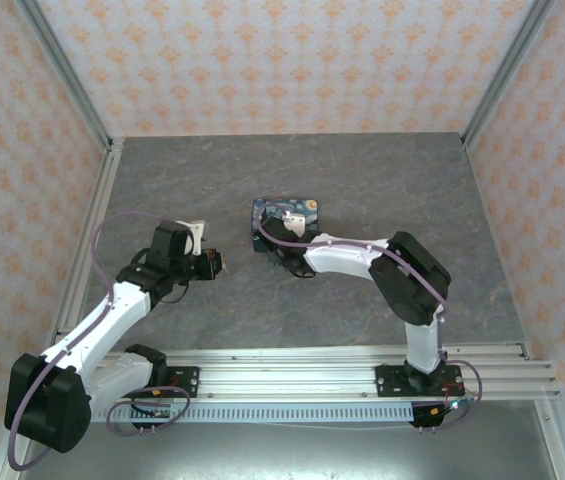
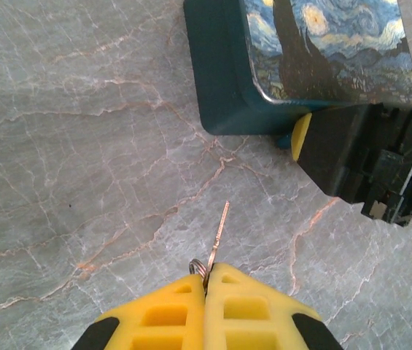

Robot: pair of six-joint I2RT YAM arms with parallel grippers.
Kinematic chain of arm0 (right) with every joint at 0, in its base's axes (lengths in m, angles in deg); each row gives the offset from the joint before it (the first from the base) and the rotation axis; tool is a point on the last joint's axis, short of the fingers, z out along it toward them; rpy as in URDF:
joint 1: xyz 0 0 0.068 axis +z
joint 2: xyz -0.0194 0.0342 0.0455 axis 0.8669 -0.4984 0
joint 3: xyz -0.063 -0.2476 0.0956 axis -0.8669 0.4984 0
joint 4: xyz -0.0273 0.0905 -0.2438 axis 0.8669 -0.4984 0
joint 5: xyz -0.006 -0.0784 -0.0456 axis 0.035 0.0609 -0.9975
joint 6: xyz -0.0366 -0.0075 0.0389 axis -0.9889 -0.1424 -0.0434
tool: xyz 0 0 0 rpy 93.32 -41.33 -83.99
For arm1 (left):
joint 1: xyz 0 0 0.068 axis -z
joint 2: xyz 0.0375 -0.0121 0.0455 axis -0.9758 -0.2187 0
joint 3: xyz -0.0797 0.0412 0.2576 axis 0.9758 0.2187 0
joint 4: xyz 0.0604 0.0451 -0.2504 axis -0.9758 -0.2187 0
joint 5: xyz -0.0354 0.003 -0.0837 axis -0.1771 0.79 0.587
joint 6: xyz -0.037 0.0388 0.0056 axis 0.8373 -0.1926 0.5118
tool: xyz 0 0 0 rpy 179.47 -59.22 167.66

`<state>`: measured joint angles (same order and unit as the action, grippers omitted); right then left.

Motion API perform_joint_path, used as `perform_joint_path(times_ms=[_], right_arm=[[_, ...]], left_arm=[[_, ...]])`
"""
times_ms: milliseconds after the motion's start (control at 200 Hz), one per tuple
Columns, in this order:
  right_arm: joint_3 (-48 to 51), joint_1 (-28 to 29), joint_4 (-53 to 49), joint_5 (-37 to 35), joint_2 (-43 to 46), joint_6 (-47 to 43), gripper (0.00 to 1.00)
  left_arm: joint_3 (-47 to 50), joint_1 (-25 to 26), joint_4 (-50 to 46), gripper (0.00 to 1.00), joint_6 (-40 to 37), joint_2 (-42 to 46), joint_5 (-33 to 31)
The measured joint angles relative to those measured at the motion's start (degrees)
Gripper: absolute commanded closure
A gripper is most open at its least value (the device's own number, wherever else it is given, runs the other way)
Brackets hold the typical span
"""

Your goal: Unlock a padlock with a key

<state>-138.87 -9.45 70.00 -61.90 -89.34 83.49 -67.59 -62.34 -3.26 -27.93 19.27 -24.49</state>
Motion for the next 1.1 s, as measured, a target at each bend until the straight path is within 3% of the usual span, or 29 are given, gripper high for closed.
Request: perform_joint_path(times_ms=[395,571,1096], right_arm=[[-4.1,0.0,0.0,-3.0,-3.7,1.2,0.61],[-5.9,0.0,-0.1,-4.7,-5.7,1.4,0.67],[-10.4,-0.1,-2.6,-7.8,-9.4,1.4,0.6]], left_arm=[[2.3,0.0,1.2,1.0,-1.9,0.3,1.5],[2.6,0.2,1.5,1.0,-2.9,0.3,1.8],[2.6,0.3,2.8,1.0,-3.4,0.3,3.0]])
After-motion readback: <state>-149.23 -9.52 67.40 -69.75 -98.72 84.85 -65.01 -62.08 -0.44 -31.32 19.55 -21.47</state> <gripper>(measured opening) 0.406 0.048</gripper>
